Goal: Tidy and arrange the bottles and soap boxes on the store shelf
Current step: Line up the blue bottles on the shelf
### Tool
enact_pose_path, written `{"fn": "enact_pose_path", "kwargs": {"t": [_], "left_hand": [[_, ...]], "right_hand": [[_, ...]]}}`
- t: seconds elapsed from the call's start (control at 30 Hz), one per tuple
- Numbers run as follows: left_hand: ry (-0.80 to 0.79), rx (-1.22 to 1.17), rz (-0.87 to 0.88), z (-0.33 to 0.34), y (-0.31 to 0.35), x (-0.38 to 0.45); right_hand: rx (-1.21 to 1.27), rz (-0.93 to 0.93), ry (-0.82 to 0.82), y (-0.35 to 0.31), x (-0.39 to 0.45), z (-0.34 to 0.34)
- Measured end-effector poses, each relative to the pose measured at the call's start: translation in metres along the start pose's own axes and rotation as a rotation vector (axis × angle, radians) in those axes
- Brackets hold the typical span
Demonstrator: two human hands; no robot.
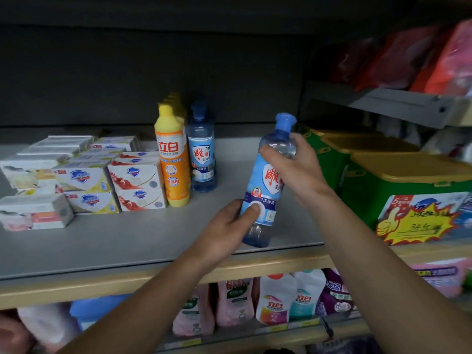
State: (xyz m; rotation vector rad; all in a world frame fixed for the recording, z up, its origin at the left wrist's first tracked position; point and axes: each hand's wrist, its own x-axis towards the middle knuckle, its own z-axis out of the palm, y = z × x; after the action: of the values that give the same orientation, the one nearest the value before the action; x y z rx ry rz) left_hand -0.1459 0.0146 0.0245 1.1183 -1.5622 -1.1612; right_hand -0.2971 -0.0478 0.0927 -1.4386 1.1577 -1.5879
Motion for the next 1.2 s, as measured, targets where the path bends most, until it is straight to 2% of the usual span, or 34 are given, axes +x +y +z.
{"fn": "enact_pose_path", "kwargs": {"t": [0.07, 0.2, 0.3, 0.47, 0.63, 0.73, 1.2], "left_hand": [[0.0, 0.251, 0.066, -0.006, -0.008, 0.018], [-0.012, 0.552, 0.194, -0.02, -0.022, 0.045], [-0.007, 0.753, 0.287, -0.032, -0.033, 0.061], [-0.073, 1.063, 0.251, -0.04, -0.054, 0.084], [-0.092, 1.125, 0.257, -0.04, -0.06, 0.096], [-0.139, 1.129, 0.263, -0.042, -0.06, 0.103], [-0.101, 1.089, 0.252, -0.041, -0.071, 0.123]], "right_hand": [[-0.148, -0.154, 0.011, 0.001, 0.001, -0.006], [-0.388, -0.376, 0.003, 0.017, 0.008, -0.008], [-0.368, -0.317, -0.008, 0.025, 0.022, -0.011], [-0.314, -0.19, -0.04, 0.037, 0.033, -0.015], [-0.474, -0.083, 0.028, 0.078, -0.009, -0.014], [-0.612, -0.125, 0.093, 0.088, -0.013, -0.011], [-0.692, -0.044, 0.252, 0.141, 0.123, -0.02]]}}
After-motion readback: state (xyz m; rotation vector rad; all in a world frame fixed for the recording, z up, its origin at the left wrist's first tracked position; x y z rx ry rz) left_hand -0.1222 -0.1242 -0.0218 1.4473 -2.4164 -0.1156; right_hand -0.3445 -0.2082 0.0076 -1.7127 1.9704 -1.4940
